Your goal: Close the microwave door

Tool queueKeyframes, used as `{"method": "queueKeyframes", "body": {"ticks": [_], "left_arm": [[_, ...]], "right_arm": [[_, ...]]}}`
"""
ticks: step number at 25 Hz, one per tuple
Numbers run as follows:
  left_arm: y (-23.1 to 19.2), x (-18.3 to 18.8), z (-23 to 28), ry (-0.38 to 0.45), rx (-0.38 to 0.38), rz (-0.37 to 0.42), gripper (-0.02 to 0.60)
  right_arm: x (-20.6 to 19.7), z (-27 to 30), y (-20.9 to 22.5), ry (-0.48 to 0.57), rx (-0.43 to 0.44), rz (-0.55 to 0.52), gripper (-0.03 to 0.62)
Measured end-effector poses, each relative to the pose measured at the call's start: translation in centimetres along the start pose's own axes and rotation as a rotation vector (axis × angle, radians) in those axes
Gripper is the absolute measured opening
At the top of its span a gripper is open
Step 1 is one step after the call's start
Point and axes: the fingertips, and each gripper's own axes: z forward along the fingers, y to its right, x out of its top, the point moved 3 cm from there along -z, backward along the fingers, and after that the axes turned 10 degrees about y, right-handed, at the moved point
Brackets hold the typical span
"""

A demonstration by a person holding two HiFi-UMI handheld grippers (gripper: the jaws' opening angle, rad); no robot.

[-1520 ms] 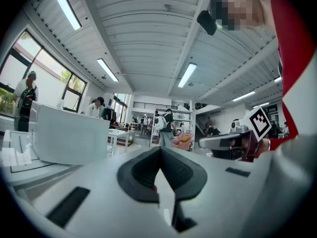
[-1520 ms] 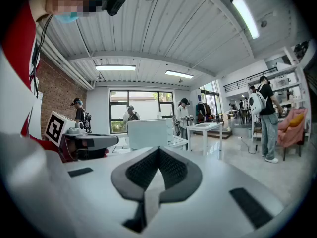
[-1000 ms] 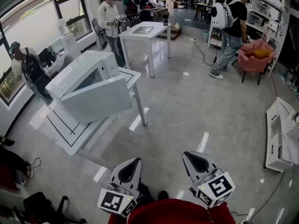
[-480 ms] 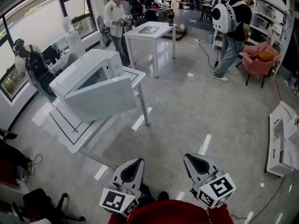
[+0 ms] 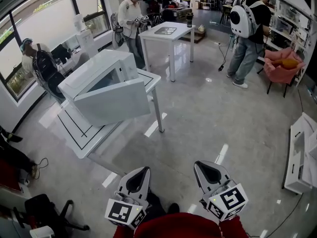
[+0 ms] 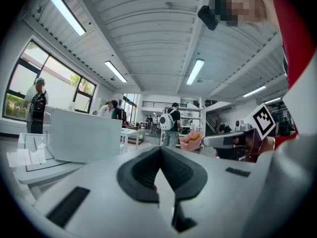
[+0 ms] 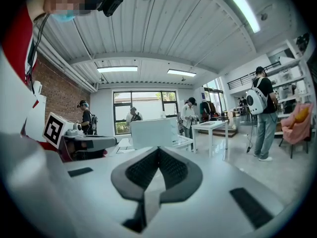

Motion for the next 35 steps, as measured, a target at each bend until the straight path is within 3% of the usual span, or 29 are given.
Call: {"method": "queueKeyframes", "body": {"ticks": [19,35], "left_arm": [[-3.2,1.4,-1.7,-0.001,0.178,0.020,0.011],[-6.5,0.9,0.7,-0.004,0.197,-0.004,0.011]], "right_arm": [[0.3,5.7,-2.5,-0.048,0.190,-0.004,0.012],[0.2,10.0,-1.9,-0.077,0.203,-0.015,0.012]]}}
